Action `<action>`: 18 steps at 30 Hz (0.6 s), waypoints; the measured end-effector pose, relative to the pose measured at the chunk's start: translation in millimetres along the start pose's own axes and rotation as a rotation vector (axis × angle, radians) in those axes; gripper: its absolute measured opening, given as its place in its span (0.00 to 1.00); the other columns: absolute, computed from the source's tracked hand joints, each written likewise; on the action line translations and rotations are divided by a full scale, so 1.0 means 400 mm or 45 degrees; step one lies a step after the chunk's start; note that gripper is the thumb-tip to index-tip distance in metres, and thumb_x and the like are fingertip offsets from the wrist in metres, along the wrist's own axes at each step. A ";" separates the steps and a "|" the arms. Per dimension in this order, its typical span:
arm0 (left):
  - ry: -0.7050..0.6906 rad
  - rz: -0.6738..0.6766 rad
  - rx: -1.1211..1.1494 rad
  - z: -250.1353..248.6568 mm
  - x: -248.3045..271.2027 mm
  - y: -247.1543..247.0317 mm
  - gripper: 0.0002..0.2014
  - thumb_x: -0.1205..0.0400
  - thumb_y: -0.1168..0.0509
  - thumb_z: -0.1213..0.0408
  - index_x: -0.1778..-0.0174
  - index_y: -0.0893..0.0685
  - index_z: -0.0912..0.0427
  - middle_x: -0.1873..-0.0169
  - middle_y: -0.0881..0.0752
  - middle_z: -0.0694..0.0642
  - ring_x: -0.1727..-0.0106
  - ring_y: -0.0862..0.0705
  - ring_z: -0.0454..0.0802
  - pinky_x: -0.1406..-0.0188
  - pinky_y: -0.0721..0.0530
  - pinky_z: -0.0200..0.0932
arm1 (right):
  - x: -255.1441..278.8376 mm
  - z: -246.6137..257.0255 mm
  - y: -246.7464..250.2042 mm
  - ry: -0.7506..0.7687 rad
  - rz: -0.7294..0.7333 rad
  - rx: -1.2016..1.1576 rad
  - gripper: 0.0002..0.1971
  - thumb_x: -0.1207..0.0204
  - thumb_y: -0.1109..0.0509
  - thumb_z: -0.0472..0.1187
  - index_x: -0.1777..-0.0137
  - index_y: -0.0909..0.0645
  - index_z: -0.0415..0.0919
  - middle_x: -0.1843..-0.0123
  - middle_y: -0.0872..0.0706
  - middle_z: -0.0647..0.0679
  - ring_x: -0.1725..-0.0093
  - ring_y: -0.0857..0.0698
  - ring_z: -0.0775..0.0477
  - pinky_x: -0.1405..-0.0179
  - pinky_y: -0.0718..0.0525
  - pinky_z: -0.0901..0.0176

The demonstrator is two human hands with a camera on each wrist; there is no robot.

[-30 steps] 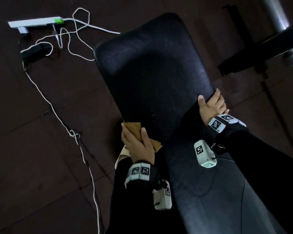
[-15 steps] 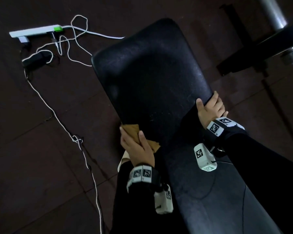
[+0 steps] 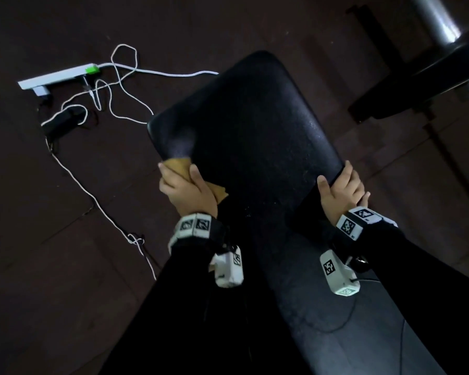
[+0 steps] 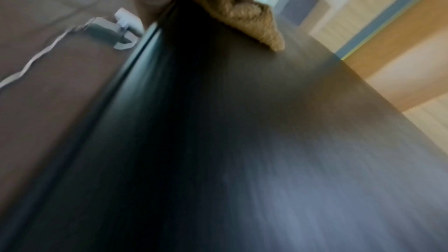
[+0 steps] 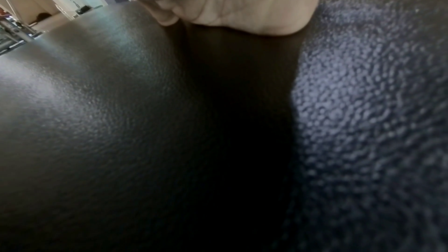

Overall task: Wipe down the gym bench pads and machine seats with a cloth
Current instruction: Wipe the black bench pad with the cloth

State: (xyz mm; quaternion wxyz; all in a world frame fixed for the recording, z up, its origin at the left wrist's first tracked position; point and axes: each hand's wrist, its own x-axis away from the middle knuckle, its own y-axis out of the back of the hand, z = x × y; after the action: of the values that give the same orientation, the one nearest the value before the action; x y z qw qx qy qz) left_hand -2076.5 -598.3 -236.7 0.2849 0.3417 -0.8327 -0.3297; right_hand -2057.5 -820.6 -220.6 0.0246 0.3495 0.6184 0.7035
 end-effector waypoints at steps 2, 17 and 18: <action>-0.002 -0.011 -0.098 -0.034 -0.084 -0.001 0.34 0.14 0.45 0.49 0.18 0.46 0.64 0.28 0.34 0.70 0.40 0.23 0.72 0.41 0.24 0.58 | -0.007 -0.012 -0.007 0.022 -0.029 -0.061 0.47 0.31 0.68 0.69 0.23 0.33 0.40 0.29 0.23 0.40 0.30 0.23 0.38 0.30 0.30 0.36; -0.559 0.571 -0.909 -0.306 -0.319 -0.068 0.22 0.12 0.55 0.48 0.28 0.31 0.56 0.31 0.29 0.65 0.38 0.23 0.73 0.35 0.32 0.61 | -0.024 -0.029 0.021 0.020 0.174 -0.263 0.35 0.18 0.45 0.55 0.17 0.55 0.45 0.17 0.50 0.44 0.19 0.52 0.41 0.21 0.60 0.38; -0.569 0.606 -0.907 -0.336 -0.313 -0.092 0.22 0.12 0.54 0.48 0.28 0.31 0.55 0.31 0.29 0.64 0.38 0.23 0.72 0.36 0.31 0.61 | -0.025 -0.029 0.023 0.019 0.177 -0.266 0.35 0.18 0.45 0.55 0.17 0.55 0.45 0.17 0.50 0.44 0.19 0.52 0.41 0.21 0.61 0.38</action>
State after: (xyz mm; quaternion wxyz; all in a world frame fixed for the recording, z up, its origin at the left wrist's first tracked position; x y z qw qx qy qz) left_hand -1892.8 -571.6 -211.8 0.2657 -0.0563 -0.7638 -0.5855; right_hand -2052.3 -837.3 -216.9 0.0074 0.3817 0.5162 0.7667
